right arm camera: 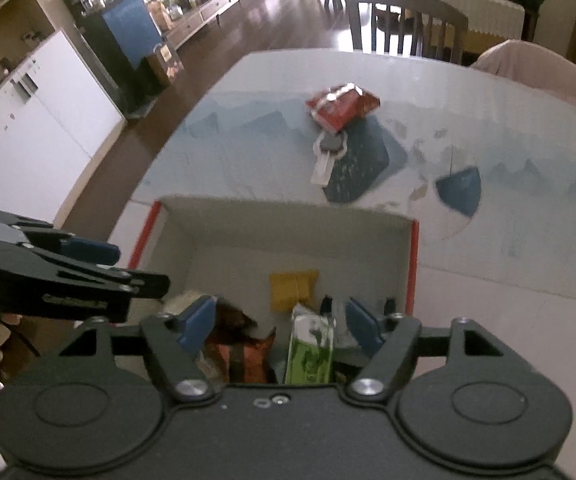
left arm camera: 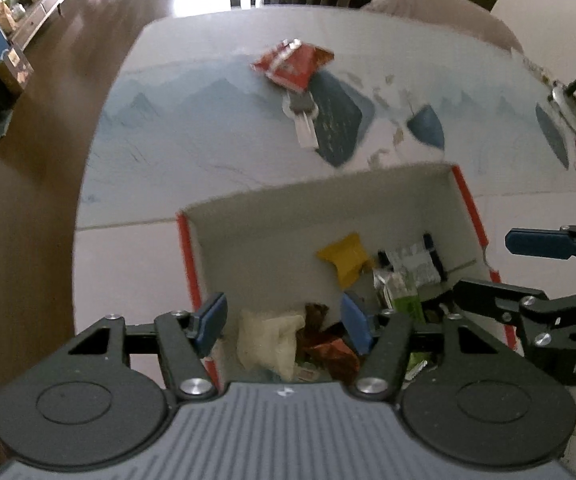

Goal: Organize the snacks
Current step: 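Move both tools back toward the remaining snacks on the table, then grasp red chip bag with right tool while left tool grasps dark popsicle-shaped item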

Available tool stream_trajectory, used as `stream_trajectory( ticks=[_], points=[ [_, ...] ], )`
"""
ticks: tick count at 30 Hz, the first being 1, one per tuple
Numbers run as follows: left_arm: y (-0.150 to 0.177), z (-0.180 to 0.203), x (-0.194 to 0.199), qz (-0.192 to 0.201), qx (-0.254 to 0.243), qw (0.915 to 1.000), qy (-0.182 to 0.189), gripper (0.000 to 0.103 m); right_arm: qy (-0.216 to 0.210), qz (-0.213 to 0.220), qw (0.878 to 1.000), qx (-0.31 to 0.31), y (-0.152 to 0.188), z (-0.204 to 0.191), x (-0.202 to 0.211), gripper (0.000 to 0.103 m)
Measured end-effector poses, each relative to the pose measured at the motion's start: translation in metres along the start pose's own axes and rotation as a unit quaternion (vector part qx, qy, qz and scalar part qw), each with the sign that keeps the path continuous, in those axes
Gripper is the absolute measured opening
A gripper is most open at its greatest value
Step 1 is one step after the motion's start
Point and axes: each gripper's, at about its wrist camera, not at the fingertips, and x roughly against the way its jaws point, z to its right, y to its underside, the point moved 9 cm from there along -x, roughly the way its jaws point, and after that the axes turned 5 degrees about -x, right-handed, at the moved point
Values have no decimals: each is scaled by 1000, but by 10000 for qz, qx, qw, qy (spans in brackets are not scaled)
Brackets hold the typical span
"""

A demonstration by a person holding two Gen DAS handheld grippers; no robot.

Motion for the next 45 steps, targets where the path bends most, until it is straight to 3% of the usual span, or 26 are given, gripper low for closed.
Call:
stream_trajectory(
  ticks=[7, 16, 22, 30, 38, 45],
  points=[
    [-24, -19, 38, 292, 44, 9995, -91, 67, -145, 228, 9996, -43, -32, -5, 18, 80],
    [-68, -41, 71, 702, 38, 9964, -466, 67, -150, 585, 9982, -46, -90, -6, 38, 90],
    [-105, -47, 77, 927, 87, 9939, -584, 77, -73, 687, 9976, -95, -133, 4, 33, 98],
    [-163, -47, 50, 989, 83, 9926, -696, 79, 117, 679, 9975, -134, -193, 31, 2, 101],
    [-197, -40, -21, 466, 271, 9967, -603, 79, 181, 159, 9997, 94, -235, 61, -64, 102],
    [-213, -28, -80, 234, 363, 9980, -464, 79, 89, -198, 9991, 356, -260, 76, -119, 102]
  ],
)
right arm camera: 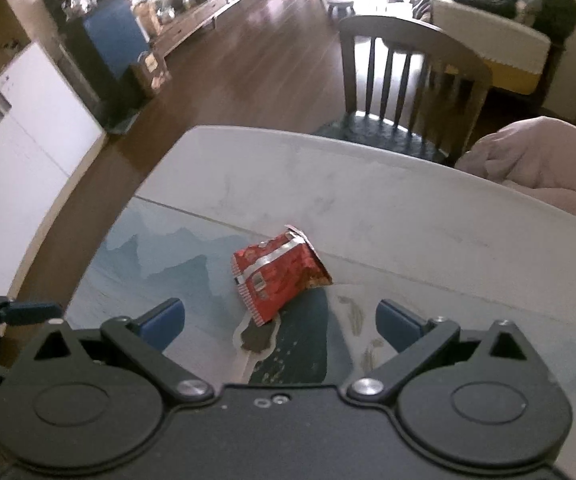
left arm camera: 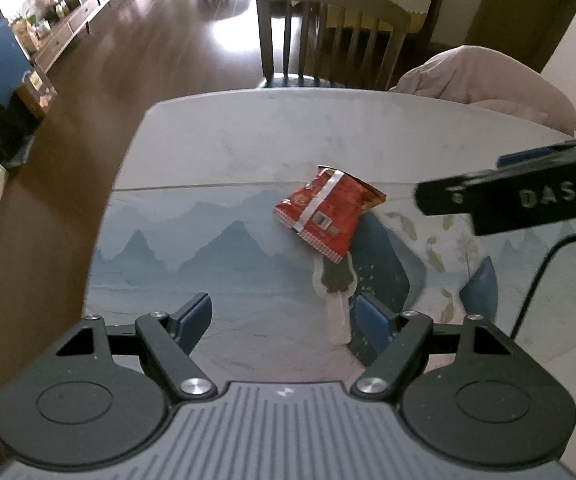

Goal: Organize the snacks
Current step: 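Grasp red chip bag with right tool while left tool grasps dark popsicle-shaped item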

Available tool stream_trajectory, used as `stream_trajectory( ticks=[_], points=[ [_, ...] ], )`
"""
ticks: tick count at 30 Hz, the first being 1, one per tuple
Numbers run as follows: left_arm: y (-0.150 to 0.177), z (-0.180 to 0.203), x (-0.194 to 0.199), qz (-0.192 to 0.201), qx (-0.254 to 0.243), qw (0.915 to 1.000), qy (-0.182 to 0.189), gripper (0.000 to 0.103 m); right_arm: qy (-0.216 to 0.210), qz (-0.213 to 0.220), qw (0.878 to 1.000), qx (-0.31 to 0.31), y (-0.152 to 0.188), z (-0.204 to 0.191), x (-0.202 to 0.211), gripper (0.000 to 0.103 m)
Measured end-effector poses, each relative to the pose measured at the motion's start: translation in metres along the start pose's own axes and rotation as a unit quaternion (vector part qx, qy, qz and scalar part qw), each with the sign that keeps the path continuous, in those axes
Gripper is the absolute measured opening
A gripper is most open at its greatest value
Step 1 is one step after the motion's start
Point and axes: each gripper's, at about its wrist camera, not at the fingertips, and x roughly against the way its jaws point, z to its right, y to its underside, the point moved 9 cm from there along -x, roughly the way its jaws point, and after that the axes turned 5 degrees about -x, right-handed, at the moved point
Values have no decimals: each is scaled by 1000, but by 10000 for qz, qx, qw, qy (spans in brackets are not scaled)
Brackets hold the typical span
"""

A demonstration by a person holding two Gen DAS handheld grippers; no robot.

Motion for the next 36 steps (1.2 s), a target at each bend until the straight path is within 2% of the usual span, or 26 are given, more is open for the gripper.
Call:
stream_trajectory(
  ticks=[4, 7, 12, 17, 22, 30, 36],
  points=[
    [-5, 16, -37, -138, 16, 9999, 90, 79, -55, -239, 9996, 102, -7, 6, -32, 102],
    [-10, 22, -61, -111, 40, 9999, 25, 79, -112, -410, 9988, 261, -8, 10, -54, 102],
    [-15, 24, -94, -217, 405, 9989, 55, 79, -189, -730, 9962, 445, -9, 17, -95, 102],
    [-12, 14, -118, -486, 653, 9967, 36, 79, -326, -984, 9933, 519, -14, 16, -135, 101],
    [-10, 9, -134, -630, 674, 9957, 52, 79, -383, -1162, 9896, 751, -14, 4, -168, 101],
    [-9, 8, -147, -724, 673, 9951, 29, 79, -220, -1277, 9844, 1194, -11, -9, -199, 101],
    [-10, 14, -153, -783, 591, 9952, 26, 79, -155, -1168, 9829, 1417, -10, -11, -204, 92]
  ],
)
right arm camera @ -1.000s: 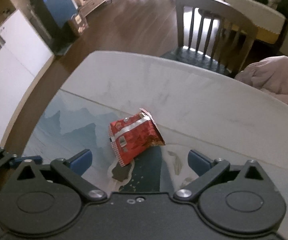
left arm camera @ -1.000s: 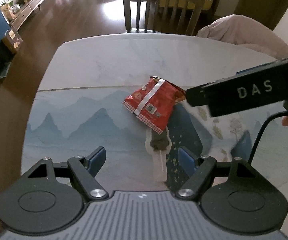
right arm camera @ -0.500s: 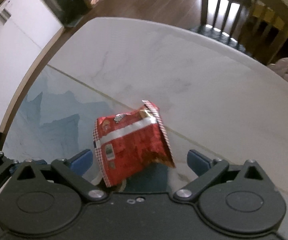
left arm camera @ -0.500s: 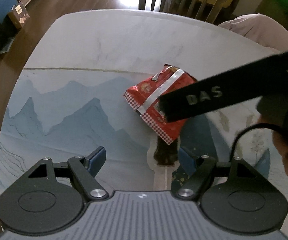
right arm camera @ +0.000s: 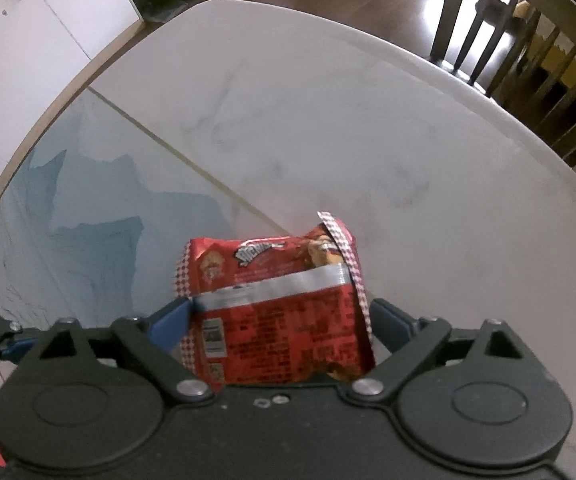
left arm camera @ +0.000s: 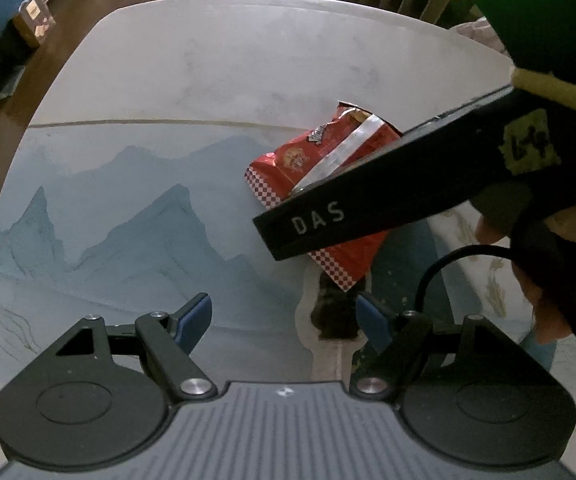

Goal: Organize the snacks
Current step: 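Grasp red chip bag with right tool while left tool grasps dark popsicle-shaped item, then carry the red chip bag and dark popsicle item over the box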

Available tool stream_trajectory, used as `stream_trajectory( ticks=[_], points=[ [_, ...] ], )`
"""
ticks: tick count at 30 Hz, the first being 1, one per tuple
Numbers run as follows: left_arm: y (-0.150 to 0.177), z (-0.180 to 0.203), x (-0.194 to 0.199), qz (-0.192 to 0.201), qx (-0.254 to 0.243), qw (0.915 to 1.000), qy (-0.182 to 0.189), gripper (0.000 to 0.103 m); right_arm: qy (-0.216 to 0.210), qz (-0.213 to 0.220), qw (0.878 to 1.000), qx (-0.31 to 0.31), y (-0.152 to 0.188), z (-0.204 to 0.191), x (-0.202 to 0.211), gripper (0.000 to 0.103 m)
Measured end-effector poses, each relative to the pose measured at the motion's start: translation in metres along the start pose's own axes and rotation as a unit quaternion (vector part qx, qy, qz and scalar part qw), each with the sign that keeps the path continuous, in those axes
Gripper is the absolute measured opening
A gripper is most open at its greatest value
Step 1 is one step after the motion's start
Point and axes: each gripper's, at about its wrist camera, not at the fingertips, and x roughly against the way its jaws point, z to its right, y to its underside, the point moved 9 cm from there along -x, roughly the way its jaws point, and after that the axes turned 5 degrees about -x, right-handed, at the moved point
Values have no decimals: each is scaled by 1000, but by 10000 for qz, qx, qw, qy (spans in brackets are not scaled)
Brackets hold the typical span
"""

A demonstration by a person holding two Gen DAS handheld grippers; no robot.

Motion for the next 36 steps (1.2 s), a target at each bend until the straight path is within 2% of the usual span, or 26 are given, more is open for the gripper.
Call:
stream_trajectory(
  ticks=[5, 12, 16, 19, 24, 26, 36],
  points=[
    [0, 6, -8, -12, -29, 10000, 19, 79, 106, 179, 9996, 212, 2, 4, 5, 77],
    [2, 15, -23, -105, -84, 9999, 32, 77, 227, 288, 9992, -136, 9, 32, 12, 77],
    [3, 26, -22, -13, -287, 9996, -37, 77, 265, 276, 9989, -275, 12, 40, 15, 76],
    [9, 36, -19, 65, -494, 9987, -113, 71, 276, 289, 9985, -362, 14, 39, 15, 76],
    [14, 48, -13, 178, -655, 9977, -77, 45, 281, 290, 9982, -435, 18, 35, 11, 76],
    [14, 50, -9, 214, -660, 9975, -93, 40, 294, 291, 9980, -479, 17, 35, 10, 76],
    [16, 39, -1, 197, -376, 9991, -51, 39, 100, 475, 9955, -816, 35, 37, 34, 76]
  ],
)
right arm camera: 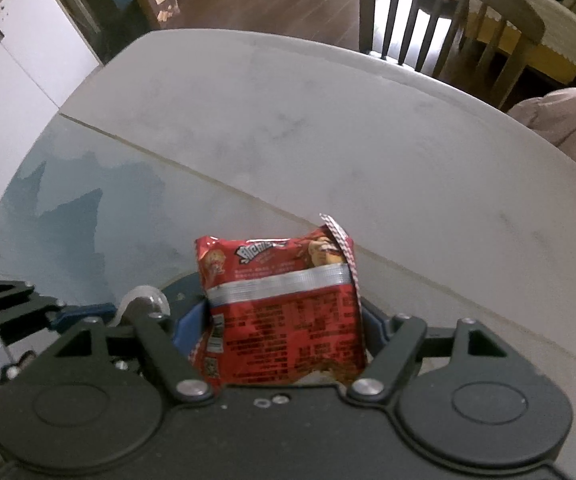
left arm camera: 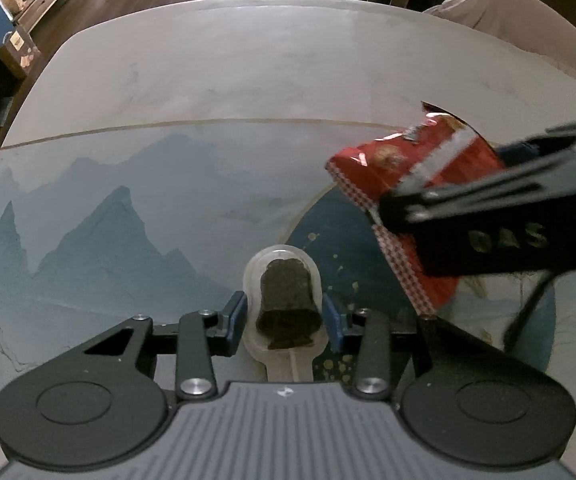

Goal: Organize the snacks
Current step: 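Carry the red chip bag and dark popsicle item over the box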

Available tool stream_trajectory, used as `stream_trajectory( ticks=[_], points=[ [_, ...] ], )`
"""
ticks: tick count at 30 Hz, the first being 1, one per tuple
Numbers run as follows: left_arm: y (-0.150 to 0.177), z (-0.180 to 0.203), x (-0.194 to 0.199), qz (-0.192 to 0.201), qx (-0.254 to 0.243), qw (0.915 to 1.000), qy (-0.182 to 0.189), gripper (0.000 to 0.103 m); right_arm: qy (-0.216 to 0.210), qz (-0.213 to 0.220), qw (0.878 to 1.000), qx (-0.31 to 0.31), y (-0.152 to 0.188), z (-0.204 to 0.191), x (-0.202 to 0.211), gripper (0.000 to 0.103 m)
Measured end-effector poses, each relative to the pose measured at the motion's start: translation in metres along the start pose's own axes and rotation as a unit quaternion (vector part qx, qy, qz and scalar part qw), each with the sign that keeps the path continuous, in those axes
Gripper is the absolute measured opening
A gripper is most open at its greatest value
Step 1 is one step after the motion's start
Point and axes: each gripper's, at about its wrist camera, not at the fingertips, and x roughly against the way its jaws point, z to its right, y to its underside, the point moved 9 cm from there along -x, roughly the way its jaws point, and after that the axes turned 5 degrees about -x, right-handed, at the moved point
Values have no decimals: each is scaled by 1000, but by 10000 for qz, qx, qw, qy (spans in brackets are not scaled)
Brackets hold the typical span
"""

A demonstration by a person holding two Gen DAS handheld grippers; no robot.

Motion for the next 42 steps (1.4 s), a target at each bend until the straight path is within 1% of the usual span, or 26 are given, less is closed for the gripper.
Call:
stream_trajectory(
  ticks=[3, 7, 15, 19, 26, 30, 34, 37, 42],
  points=[
    [-1, -7, 8, 84, 93, 9999, 63, 39, -76, 75, 9999, -129, 4, 3, 15, 76],
    [-4, -19, 30, 260, 205, 9994, 105, 39, -95, 188, 9996, -197, 13, 0, 38, 76],
    [-3, -34, 88, 710, 230, 9972, 95, 39, -61, 461, 9984, -334, 30, -6, 89, 76],
    [-1, -41, 125, 979, 167, 9951, 43, 39, -44, 691, 9971, -327, 34, -20, 121, 76],
    [16, -50, 189, 1365, 53, 9906, -45, 39, -51, 1104, 9936, -241, 46, -52, 178, 76],
    [29, -52, 217, 1455, -68, 9893, -83, 39, -11, 1273, 9918, -107, 59, -77, 207, 76],
    [50, -55, 239, 1420, -182, 9896, -119, 39, -8, 1336, 9910, -66, 74, -95, 227, 76],
    [68, -58, 254, 1373, -232, 9902, -134, 39, 24, 1328, 9911, -104, 85, -104, 232, 76],
    [96, -57, 269, 1293, -524, 9900, -193, 39, 33, 1255, 9921, -48, 106, -123, 236, 76]
  ],
)
